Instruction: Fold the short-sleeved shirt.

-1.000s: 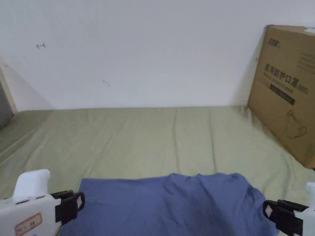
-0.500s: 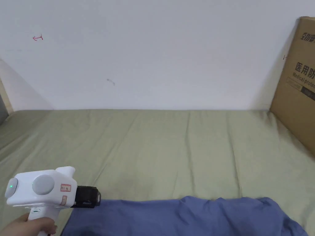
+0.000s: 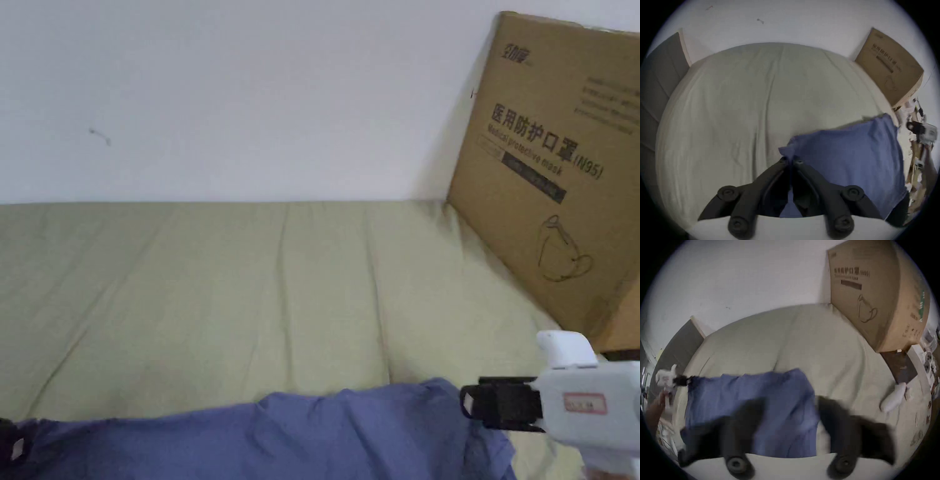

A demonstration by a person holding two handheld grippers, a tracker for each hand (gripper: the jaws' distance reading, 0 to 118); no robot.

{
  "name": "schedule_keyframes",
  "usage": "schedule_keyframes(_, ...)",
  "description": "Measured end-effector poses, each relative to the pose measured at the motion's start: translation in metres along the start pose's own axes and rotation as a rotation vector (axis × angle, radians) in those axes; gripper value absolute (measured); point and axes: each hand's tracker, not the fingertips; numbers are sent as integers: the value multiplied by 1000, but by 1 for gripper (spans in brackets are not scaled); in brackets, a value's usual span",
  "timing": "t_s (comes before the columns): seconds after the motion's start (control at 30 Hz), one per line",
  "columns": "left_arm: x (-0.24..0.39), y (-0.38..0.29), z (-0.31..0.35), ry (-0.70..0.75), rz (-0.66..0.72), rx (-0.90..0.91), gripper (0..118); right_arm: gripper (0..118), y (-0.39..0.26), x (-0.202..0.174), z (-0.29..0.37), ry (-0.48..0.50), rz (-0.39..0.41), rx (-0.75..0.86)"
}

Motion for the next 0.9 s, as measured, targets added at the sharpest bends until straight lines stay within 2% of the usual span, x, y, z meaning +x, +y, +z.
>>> schedule_keyframes(0.03, 2, -1, 5, 7, -5, 3, 3, 108, 11, 6, -13, -11, -53, 7)
schedule_keyframes(0.1, 6, -5, 15, 7, -8, 10, 3, 111, 37, 19, -47, -9, -191, -37)
schedule_keyframes(0.13, 7, -5, 18, 2, -7, 15, 3, 111, 47, 22, -63, -21, -207, -71)
schedule_keyframes(0.2, 7, -7, 24, -3, 1, 29, 3, 110, 59, 26, -101, -97, -142, -202)
schedule_keyframes(0.27, 7, -7, 25, -3, 10, 23, 3, 104, 60, 21, -118, -117, -86, -231)
schedule_keyframes(0.3, 7, -7, 25, -1, 10, 19, 3, 86, 59, 21, -127, -99, -82, -243)
schedule_keyframes(0.37, 7, -9, 25, 19, 3, 8, 3, 31, 61, 14, -127, -32, -65, -264)
schedule_keyframes(0.4, 4, -8, 22, 25, -1, 7, 3, 3, 61, 10, -124, -31, -29, -275)
schedule_keyframes(0.5, 1, -11, 30, 35, 5, 16, 3, 3, 58, 2, -96, -83, 47, -203)
schedule_keyframes(0.53, 1, -10, 34, 42, 16, 29, 3, 3, 60, 4, -83, -78, 51, -164)
schedule_keyframes(0.63, -4, -9, 60, 48, 68, 101, 3, 3, 59, 7, -27, 8, -28, -33)
schedule_keyframes(0.73, -4, -4, 93, 18, 108, 142, 3, 3, 53, 3, 41, 51, -8, 76)
schedule_keyframes(0.9, 21, -5, 167, 42, 63, 242, 3, 3, 47, -13, 149, 71, 37, 225)
